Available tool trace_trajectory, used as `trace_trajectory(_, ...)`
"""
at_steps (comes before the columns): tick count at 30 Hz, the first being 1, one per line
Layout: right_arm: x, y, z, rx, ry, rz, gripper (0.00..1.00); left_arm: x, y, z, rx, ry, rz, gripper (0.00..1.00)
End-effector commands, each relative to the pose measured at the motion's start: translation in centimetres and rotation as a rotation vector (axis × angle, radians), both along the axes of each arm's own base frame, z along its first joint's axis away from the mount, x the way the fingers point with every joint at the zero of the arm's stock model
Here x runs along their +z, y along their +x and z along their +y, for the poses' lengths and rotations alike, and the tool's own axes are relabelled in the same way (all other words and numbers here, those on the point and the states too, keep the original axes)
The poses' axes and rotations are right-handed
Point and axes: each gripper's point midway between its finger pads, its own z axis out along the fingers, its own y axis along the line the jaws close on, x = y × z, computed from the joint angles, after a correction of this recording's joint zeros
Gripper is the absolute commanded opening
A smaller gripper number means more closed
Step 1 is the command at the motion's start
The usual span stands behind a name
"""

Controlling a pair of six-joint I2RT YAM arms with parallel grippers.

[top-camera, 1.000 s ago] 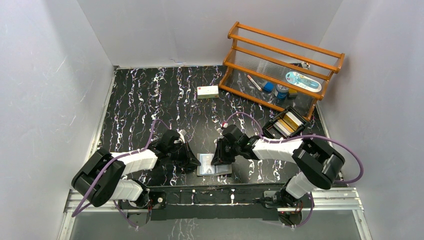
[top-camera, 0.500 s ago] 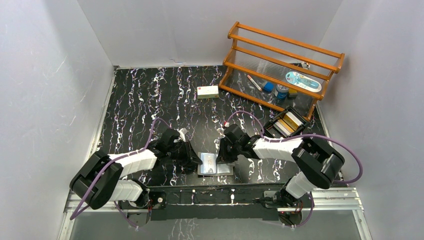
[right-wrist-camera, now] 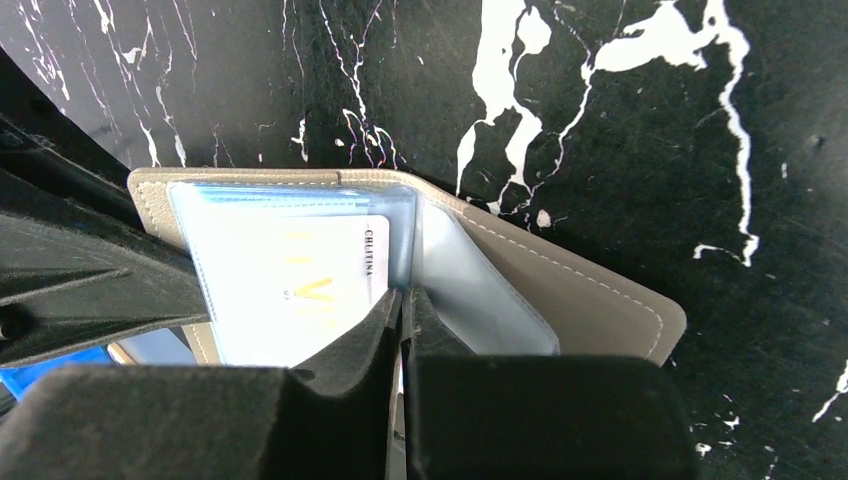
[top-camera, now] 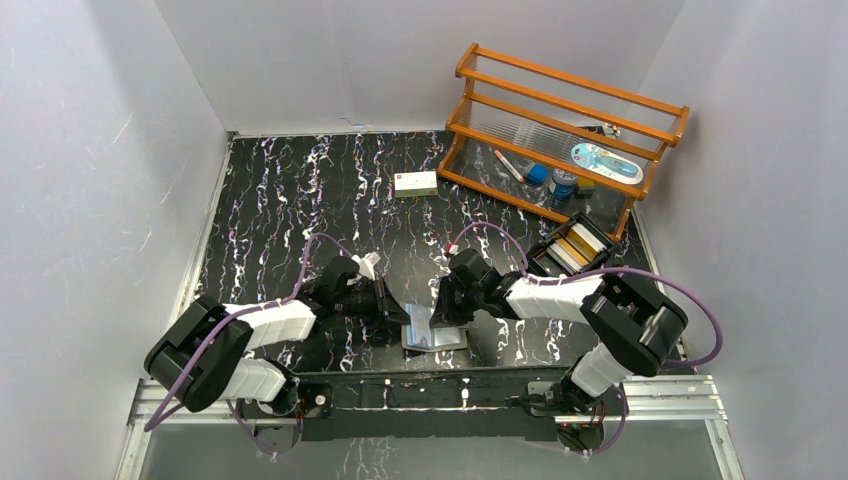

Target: Put the credit cards into the card holder

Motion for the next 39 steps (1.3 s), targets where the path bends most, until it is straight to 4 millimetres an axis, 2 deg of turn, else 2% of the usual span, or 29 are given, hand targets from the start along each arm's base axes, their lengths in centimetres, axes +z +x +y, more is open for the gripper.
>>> trace_trajectory(1, -1.4, -0.4, -0.5, 0.006, -0.024, 0.008, 0.12, 1.9, -0.2, -1.2, -0.044, -0.079, -0.037, 0.05)
trace_trajectory(7, -0.2, 0.1, 0.8, 0.034, 0.017, -0.019, 0.21, 4.4, 0.3, -1.9, -0.064, -0.122, -0.093, 0.03)
trace_trajectory(10, -0.4, 0.2, 1.0, 0.051, 0.005, -0.023, 0.23, 4.9, 0.2, -2.3, -0.076, -0.125, -0.116, 0.03)
trace_trajectory(16, -0.7, 0.2, 1.0, 0.074, -0.005, -0.031, 0.24, 4.4, 0.0, -2.7, -0.110, -0.050, -0.109, 0.00)
trace_trajectory(20, -1.1, 0.3, 0.2, 0.091, -0.054, -0.049, 0.27, 5.1, -0.1, -2.3, -0.113, 0.029, -0.124, 0.00)
trace_trajectory(24, -0.3, 0.8, 0.5, 0.103, -0.059, -0.080, 0.28, 5.2, 0.0, -1.9, -0.111, 0.085, -0.122, 0.00)
trace_trajectory(28, 0.1, 1.3, -0.3, 0.093, -0.110, -0.104, 0.30, 4.0, -0.2, -1.8, -0.125, 0.153, -0.091, 0.00)
trace_trajectory(32, 0.5, 1.9, -1.6, 0.087, -0.160, -0.136, 0.34, 3.1, -0.6, -0.8, -0.126, 0.276, -0.037, 0.00)
trace_trajectory(35, 1.5, 2.7, -2.4, 0.066, -0.177, -0.170, 0.34, 3.4, -0.6, -0.3, -0.126, 0.334, -0.028, 0.00)
trace_trajectory(39, 3.0, 2.9, -2.2, 0.063, -0.143, -0.195, 0.34, 3.8, -0.3, -0.2, -0.135, 0.384, -0.018, 0.00)
